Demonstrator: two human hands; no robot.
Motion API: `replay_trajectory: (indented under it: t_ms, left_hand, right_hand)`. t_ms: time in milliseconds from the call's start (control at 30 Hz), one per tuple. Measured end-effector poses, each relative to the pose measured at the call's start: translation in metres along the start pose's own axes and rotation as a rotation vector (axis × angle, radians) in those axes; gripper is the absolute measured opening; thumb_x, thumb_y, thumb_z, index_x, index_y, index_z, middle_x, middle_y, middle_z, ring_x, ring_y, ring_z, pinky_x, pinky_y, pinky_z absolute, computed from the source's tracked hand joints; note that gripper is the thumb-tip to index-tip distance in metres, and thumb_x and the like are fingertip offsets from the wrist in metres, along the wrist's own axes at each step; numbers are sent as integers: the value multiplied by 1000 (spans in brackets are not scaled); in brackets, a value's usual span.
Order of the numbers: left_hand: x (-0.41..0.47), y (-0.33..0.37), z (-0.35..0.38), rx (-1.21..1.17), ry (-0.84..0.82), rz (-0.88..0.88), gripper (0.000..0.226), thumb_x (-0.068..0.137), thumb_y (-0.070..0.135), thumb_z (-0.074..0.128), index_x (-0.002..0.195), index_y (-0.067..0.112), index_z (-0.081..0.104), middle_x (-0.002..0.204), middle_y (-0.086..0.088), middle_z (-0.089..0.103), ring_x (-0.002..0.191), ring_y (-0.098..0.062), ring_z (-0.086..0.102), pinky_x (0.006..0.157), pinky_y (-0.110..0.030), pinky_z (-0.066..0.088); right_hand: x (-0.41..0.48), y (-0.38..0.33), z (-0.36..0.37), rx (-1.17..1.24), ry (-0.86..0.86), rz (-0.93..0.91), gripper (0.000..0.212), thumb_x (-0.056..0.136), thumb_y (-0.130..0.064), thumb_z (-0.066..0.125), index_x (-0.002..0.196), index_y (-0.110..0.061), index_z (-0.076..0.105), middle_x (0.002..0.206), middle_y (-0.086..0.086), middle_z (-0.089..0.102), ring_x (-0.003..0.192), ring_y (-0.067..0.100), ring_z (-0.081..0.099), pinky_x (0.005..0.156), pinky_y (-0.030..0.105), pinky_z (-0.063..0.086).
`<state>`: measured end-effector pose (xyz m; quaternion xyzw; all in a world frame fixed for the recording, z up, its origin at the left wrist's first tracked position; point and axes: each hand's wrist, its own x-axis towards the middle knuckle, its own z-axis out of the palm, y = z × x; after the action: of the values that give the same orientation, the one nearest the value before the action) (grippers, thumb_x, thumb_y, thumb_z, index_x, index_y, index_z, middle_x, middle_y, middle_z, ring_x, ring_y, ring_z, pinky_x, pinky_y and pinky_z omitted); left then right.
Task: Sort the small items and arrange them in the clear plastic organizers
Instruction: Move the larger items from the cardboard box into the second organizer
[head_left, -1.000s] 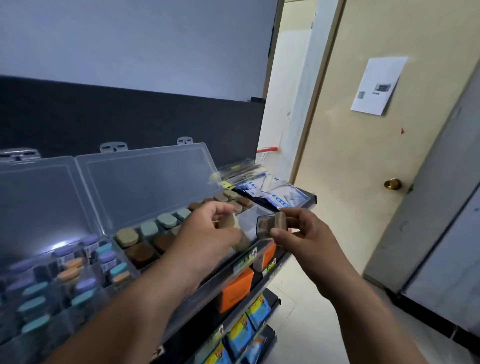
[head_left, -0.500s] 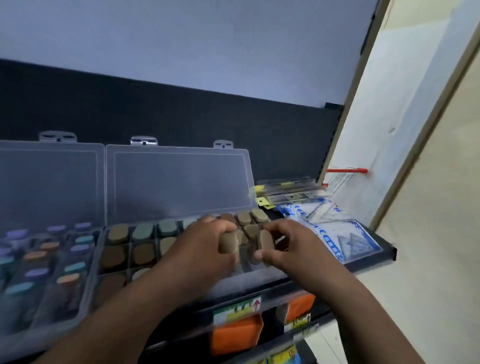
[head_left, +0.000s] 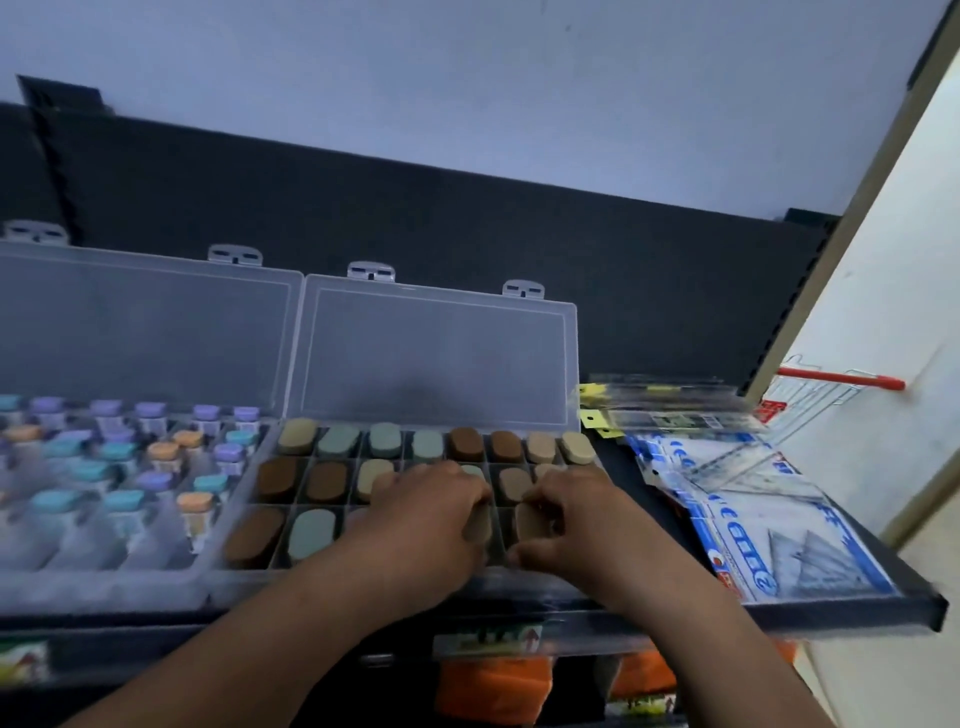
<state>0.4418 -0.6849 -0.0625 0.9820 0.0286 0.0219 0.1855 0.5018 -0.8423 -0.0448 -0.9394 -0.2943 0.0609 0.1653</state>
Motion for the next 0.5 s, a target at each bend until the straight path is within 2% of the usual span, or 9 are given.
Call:
replay_trajectory:
  t_ms: [167,267,400,500]
  left_hand:
    - [1,3,2,19,17,9,28,84,38,60,111,37,55,114,9,49,113,-18,43,97,-39,36]
    - [-1,5,1,30,32,6,38,87,37,59,123,38,50,125,8,48,118,-18,40,101,-39,34]
    - [-6,5,-4,12,94,3,55,90,39,55,141,37,34,142,11,37,131,-14,29,109,-37,25]
    - [-11,1,-10,99,163,-22,62,91,45,50,146,37,23,152,11,22,138,-14,18,112,-35,16]
  right_hand:
    - [0,1,-8,7,-65,-32,47,74,-42,79,114,-23,64,99,-11,49,98,10,53,88,27,47]
    - [1,2,-8,-23,-59,-39,47,74,-44,78,114,-23,65,108,-6,56,101,11,53,90,29,47]
    - [2,4,-7,29,0,-46,39,80,-45,72,113,-29,61,109,-9,55,97,9,54,81,24,46]
    - [6,0,-6,4,90,-122,35,88,-46,61,120,-31,56,115,-9,53,107,12,51,91,31,45]
